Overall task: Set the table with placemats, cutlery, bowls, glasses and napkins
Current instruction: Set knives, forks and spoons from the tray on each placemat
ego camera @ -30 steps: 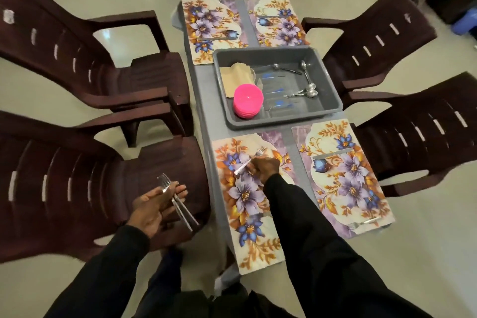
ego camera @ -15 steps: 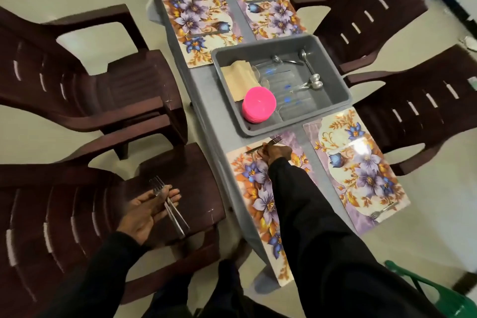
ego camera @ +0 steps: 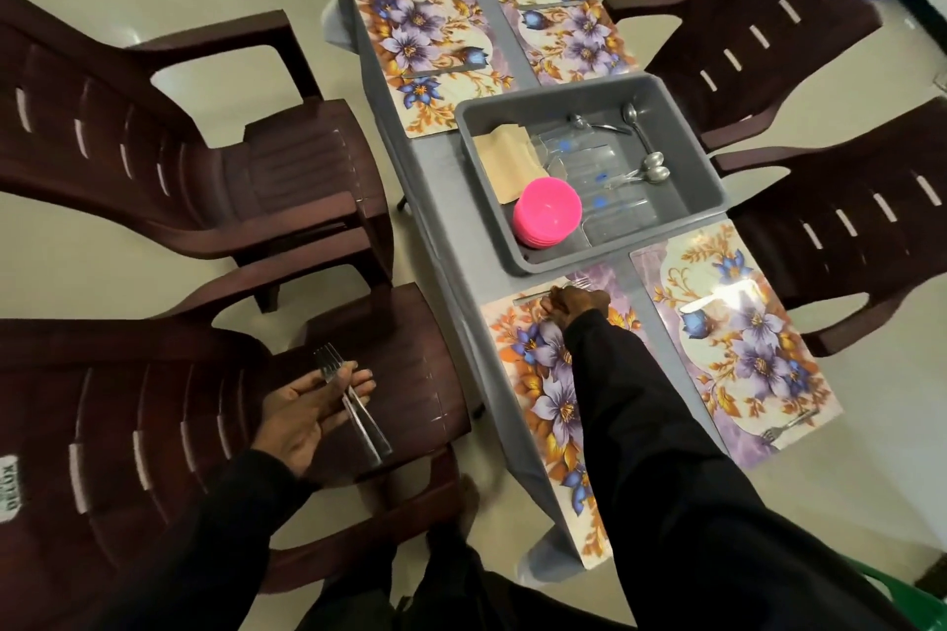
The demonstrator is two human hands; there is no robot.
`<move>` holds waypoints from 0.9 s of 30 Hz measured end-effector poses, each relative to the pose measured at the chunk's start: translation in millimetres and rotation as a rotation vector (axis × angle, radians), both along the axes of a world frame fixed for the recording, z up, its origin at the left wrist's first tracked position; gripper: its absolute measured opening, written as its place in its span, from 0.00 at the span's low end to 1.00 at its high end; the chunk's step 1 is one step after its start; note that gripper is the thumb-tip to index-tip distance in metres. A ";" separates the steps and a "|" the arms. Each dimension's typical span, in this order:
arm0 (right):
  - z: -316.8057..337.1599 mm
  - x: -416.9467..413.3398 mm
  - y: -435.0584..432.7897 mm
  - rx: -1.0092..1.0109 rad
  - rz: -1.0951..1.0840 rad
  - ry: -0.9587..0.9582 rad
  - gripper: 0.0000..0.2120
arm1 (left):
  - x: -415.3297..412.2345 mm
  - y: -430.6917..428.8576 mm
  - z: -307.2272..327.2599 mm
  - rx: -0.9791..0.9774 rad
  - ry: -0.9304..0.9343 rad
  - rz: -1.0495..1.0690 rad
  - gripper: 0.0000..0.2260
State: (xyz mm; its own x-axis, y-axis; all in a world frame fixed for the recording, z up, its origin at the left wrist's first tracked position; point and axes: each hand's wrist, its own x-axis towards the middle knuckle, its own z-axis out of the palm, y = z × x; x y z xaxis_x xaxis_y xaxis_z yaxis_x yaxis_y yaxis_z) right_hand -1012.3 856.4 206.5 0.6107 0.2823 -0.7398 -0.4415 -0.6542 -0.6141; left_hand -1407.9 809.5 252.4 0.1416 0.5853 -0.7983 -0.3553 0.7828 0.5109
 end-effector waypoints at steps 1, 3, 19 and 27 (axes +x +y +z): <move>1.2 0.0 1.0 0.013 -0.048 0.010 0.10 | -0.8 -2.6 1.2 0.004 0.000 0.009 0.16; 2.5 -3.8 1.7 0.063 -0.095 0.041 0.06 | -1.6 -7.3 2.8 0.014 0.001 0.025 0.17; 34.1 -127.3 -153.8 0.349 0.514 0.329 0.05 | 19.5 -97.6 47.1 0.097 -0.058 0.140 0.14; 84.1 -247.5 -196.2 0.417 1.137 0.371 0.13 | -35.8 -157.4 74.9 0.176 -0.052 0.231 0.15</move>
State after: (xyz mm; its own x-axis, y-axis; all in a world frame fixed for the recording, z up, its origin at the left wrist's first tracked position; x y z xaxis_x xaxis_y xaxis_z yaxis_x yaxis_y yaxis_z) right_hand -1259.9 660.3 290.6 -0.3528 0.7620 -0.5431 0.0519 -0.5635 -0.8245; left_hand -1443.7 652.1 327.3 0.0269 0.7359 -0.6766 -0.5432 0.5789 0.6081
